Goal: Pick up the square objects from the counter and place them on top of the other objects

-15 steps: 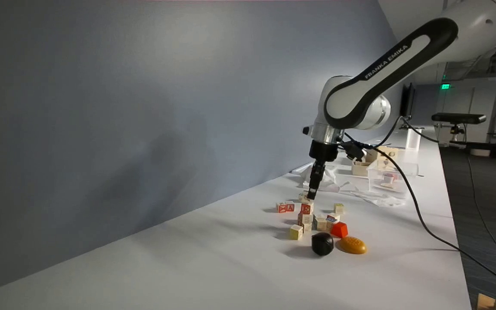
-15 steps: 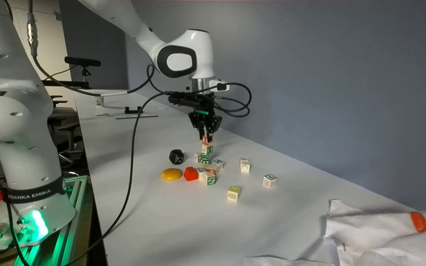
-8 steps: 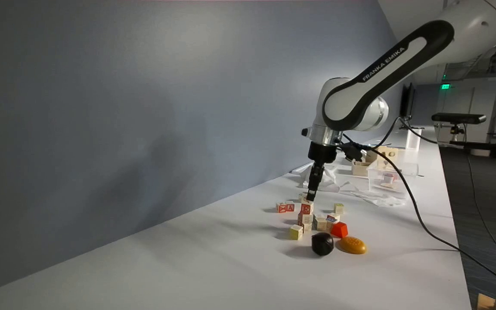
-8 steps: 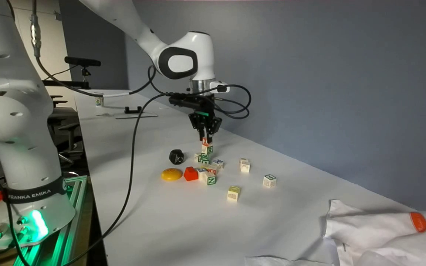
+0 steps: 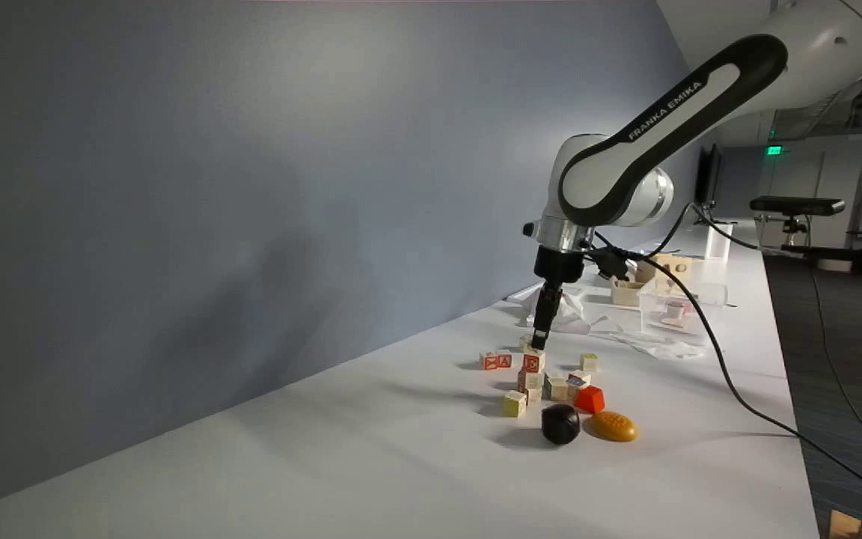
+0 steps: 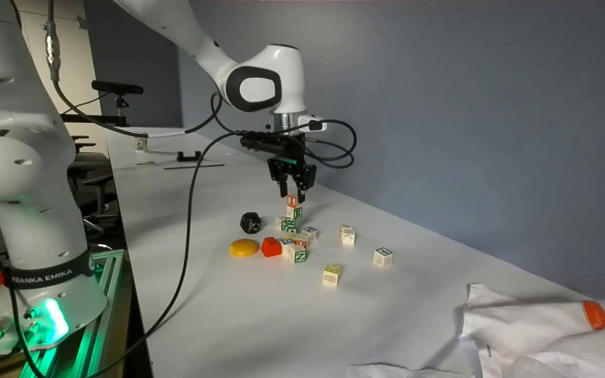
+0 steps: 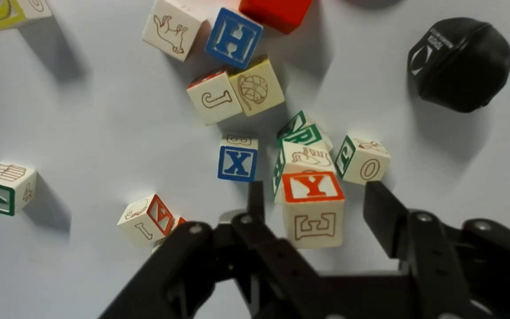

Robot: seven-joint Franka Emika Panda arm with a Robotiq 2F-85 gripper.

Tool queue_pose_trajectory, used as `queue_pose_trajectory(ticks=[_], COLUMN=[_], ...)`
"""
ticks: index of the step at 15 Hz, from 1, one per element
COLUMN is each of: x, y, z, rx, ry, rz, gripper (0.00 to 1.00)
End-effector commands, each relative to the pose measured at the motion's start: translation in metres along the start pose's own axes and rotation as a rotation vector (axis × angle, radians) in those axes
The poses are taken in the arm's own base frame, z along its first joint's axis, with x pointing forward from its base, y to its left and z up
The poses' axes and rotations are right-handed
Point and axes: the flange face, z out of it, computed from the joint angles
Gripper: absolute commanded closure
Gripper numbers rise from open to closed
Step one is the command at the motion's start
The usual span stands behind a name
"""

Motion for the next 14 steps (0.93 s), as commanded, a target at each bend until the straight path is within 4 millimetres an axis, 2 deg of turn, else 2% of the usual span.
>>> queue_pose_trajectory(ticks=[1, 2, 4, 9, 11, 14], x=[0.004, 0.004, 0.002, -0.015, -0.027, -0.048], y=[0.000, -0.001, -0.004, -0.016, -0.011, 0.009], z=[-0.001, -0.001, -0.008, -0.049, -0.065, -0.084], rx=[-0.007, -0.007, 0.003, 0.049, 0.054, 0.045], ry=[-0.024, -0.024, -0.029, -0.095, -0.110, -0.111], rz=[0.008, 0.007, 0.009, 0.047, 0.071, 0.130], gripper=[0.06, 0.01, 0.00, 0.00, 0.00, 0.00])
